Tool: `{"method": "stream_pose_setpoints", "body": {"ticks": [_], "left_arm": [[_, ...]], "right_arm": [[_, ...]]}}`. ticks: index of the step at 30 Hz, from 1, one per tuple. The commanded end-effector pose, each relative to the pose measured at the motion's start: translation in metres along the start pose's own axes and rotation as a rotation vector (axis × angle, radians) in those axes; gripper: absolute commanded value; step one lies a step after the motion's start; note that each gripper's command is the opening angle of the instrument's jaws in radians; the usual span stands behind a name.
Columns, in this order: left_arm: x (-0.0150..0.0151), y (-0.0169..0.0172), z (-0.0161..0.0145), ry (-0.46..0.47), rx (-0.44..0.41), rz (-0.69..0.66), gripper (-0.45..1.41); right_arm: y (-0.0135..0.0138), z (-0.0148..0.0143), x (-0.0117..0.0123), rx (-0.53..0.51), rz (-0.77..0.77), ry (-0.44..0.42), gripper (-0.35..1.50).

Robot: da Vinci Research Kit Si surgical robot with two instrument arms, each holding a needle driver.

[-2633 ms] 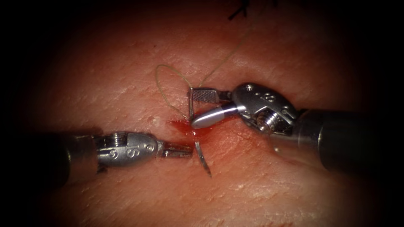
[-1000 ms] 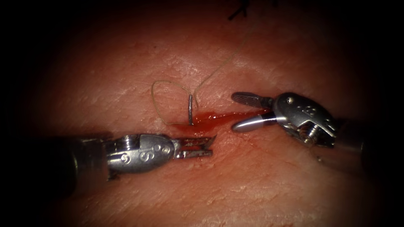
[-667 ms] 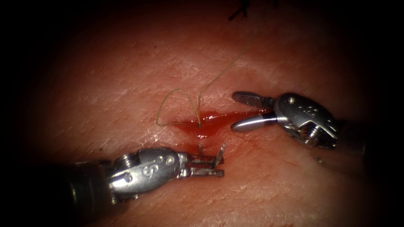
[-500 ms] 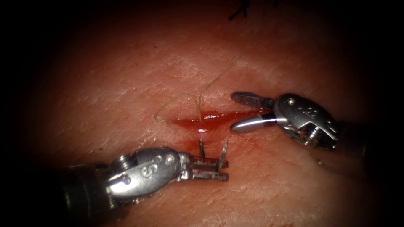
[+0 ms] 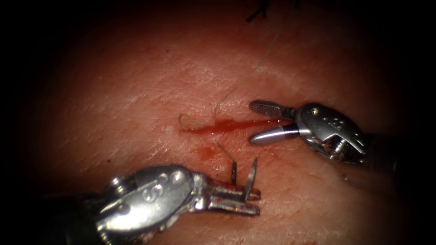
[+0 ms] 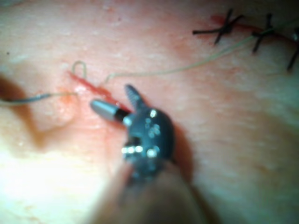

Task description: Wound Closure

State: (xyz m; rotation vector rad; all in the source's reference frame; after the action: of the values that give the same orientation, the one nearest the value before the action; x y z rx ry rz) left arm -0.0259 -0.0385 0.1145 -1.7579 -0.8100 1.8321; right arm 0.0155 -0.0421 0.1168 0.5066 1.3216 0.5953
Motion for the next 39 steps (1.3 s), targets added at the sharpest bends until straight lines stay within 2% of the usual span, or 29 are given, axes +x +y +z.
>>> {"method": "stream_pose_setpoints", "body": {"ticks": [1, 5, 9, 14, 15, 17, 20, 22, 25, 29, 33, 36, 38, 39], "left_arm": [[0.0004, -0.0004, 0.0002, 0.001, 0.027, 0.078, -0.45], [0.0026, -0.0006, -0.001, -0.073, 0.134, 0.311, -0.45], [0.0049, -0.0017, -0.0024, -0.113, 0.212, 0.453, -0.45], [0.008, -0.0044, -0.0047, -0.159, 0.292, 0.543, -0.45], [0.0085, -0.0049, -0.0052, -0.164, 0.301, 0.548, -0.45], [0.0095, -0.0063, -0.0061, -0.178, 0.32, 0.55, -0.45], [0.0103, -0.0081, -0.0072, -0.169, 0.345, 0.55, -0.45], [0.0103, -0.0091, -0.0077, -0.158, 0.356, 0.547, -0.45], [0.0097, -0.0103, -0.008, -0.152, 0.364, 0.552, -0.45], [0.0077, -0.0103, -0.0081, -0.145, 0.366, 0.559, -0.45], [0.0055, -0.0096, -0.0081, -0.14, 0.362, 0.55, -0.45], [0.0046, -0.0092, -0.0081, -0.137, 0.356, 0.546, -0.45], [0.0042, -0.0089, -0.008, -0.135, 0.355, 0.544, -0.45], [0.004, -0.0087, -0.0079, -0.134, 0.354, 0.54, -0.45]], "right_arm": [[0.0004, 0.0006, -0.0003, 0.002, -0.001, 0.001, 1.19], [0.0004, 0.0006, -0.0002, 0.008, -0.024, 0.002, 1.19], [0.0002, 0.0007, -0.0001, 0.012, -0.082, 0.007, 1.29], [-0.001, 0.0009, -0.0001, 0.012, -0.122, 0.011, 1.36], [-0.0015, 0.001, -0.0001, 0.013, -0.127, 0.011, 1.34], [-0.0028, 0.0011, 0.0001, 0.015, -0.17, 0.019, 1.19], [-0.0052, 0.0018, 0.0009, -0.003, -0.188, 0.018, 1.16], [-0.0066, 0.0023, 0.0017, -0.024, -0.215, 0.017, 1.14], [-0.0083, 0.0034, 0.0029, -0.141, -0.211, 0.009, 1.13], [-0.0089, 0.0051, 0.0031, -0.255, -0.199, -0.043, 0.99], [-0.008, 0.0061, 0.0026, -0.338, -0.19, -0.069, 0.99], [-0.0072, 0.0068, 0.0016, -0.356, -0.192, -0.099, 0.98], [-0.0069, 0.0074, 0.0008, -0.36, -0.203, -0.128, 0.87], [-0.0067, 0.0081, -0.0004, -0.351, -0.211, -0.143, 0.76]]}}
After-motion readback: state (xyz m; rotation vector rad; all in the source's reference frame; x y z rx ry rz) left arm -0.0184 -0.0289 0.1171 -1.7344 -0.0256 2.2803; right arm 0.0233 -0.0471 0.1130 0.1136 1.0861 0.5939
